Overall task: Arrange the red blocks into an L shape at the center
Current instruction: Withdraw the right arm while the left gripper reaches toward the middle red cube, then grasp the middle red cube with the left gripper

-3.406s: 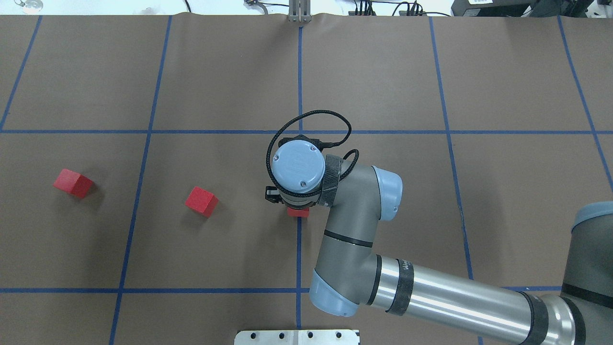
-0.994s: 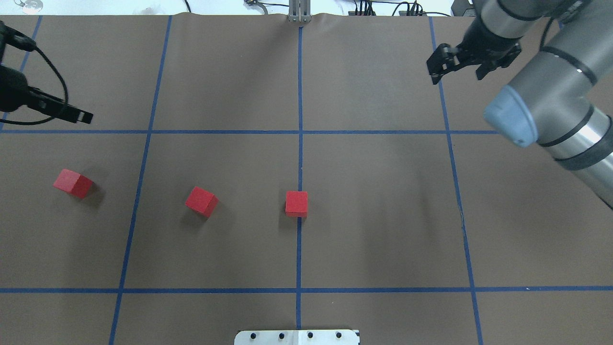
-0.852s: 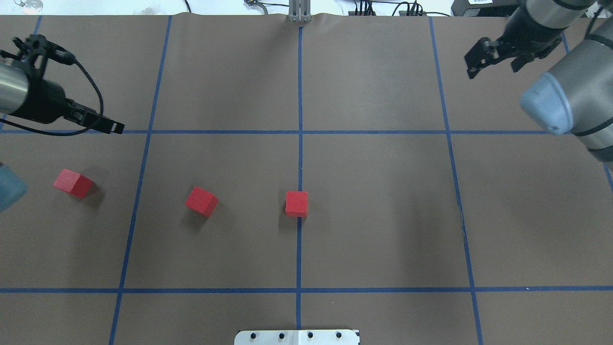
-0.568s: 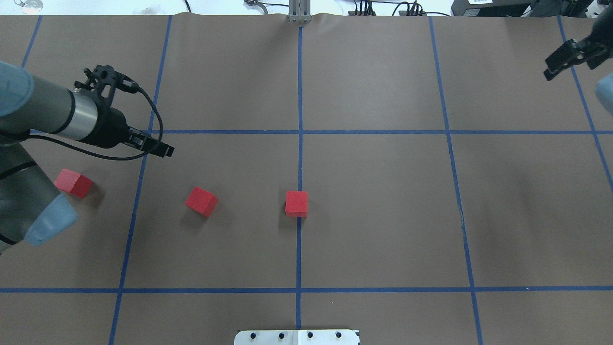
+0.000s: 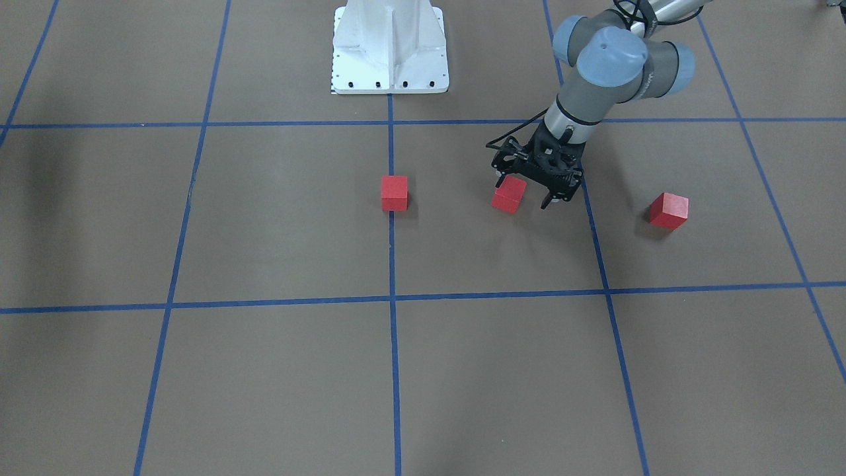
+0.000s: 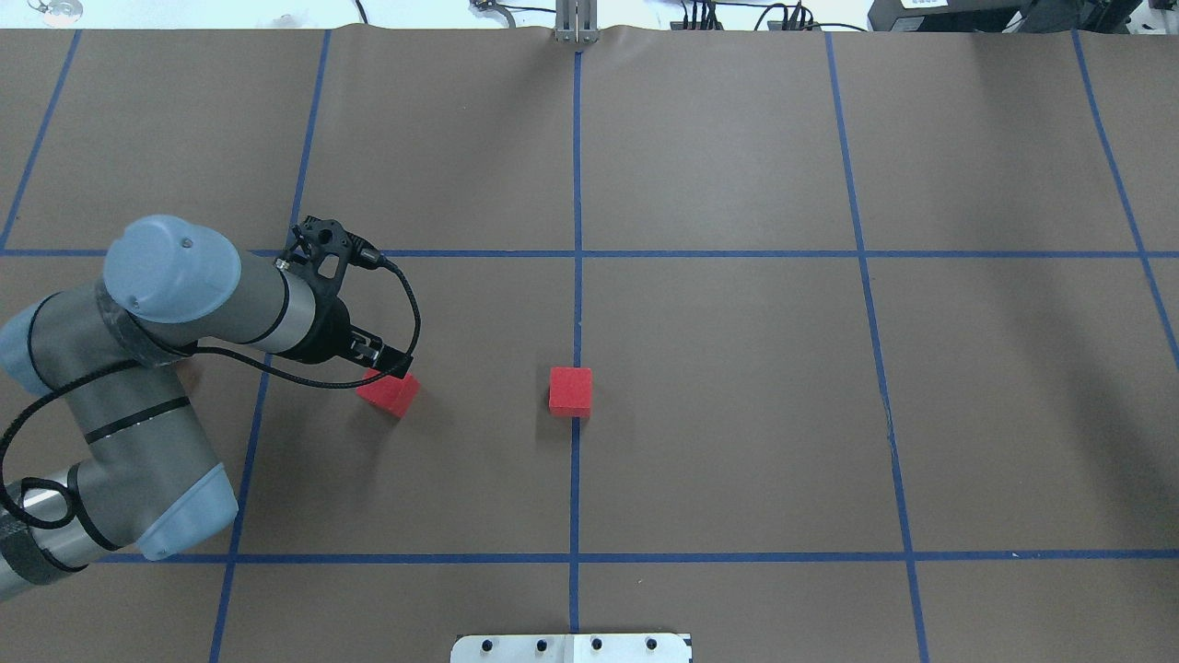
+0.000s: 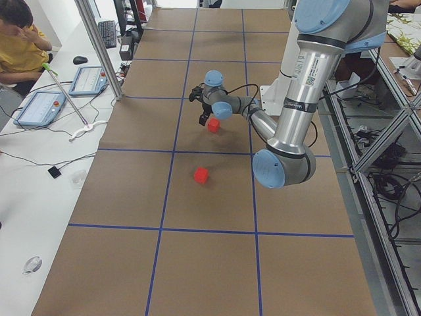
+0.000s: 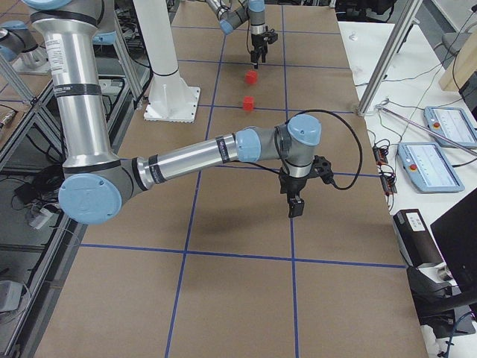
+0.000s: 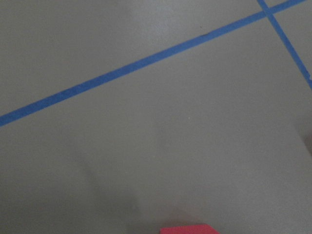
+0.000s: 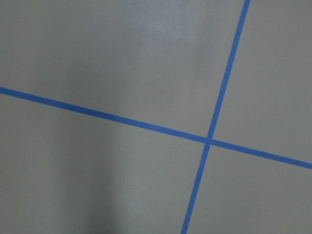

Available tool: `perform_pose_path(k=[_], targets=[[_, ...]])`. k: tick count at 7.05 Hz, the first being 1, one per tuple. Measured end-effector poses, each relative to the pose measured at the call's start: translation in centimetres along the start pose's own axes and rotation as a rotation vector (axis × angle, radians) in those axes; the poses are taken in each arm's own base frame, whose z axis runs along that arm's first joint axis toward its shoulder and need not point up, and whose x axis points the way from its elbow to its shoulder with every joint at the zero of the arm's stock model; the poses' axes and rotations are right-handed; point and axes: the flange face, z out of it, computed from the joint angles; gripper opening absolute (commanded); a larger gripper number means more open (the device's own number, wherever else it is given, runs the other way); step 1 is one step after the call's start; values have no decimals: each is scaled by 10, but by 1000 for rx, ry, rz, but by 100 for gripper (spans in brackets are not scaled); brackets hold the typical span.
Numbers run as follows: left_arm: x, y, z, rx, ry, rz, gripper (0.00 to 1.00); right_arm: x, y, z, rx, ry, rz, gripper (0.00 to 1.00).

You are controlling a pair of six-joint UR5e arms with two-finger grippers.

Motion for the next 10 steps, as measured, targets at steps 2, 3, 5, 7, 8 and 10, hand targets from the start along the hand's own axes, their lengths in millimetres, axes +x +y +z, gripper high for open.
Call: perform_pose_path(k=[2,3,5,7,8,10], targets=[[16,5,13,-53,-59,-13,94,5,5,3,4,1,4,99],[22,6,18,-77,-76,-20,87,5,5,3,5,0,5,99],[30,7,23,-98,-80,-33,82,5,5,3,6,0,5,99],[32,7,24,-104,-77,-36,40,5,5,3,5,0,5,99],[33,7,24,-105,-76,-37,26,5,6,3,5,0,6,99],[35,4,22,-103,-73,-38,16,6,6,4,3,-1,7,99]])
